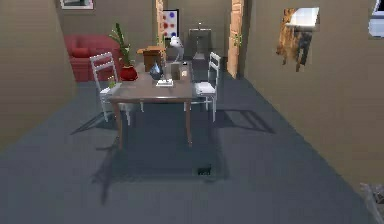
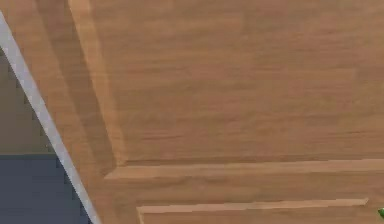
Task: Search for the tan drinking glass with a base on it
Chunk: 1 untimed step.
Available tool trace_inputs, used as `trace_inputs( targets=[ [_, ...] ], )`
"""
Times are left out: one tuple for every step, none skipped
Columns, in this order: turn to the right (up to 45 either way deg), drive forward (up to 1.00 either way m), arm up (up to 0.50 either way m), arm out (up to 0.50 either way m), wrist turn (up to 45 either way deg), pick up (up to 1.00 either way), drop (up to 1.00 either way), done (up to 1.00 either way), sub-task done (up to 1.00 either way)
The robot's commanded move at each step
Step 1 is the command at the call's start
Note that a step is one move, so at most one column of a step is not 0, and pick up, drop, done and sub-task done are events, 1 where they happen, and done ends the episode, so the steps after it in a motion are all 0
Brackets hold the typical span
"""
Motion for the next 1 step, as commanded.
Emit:
trace_inputs(
  targets=[
    [0.0, 0.45, 0.00, 0.00, 0.0, 0.00, 0.00, 0.00, 0.00]
  ],
)
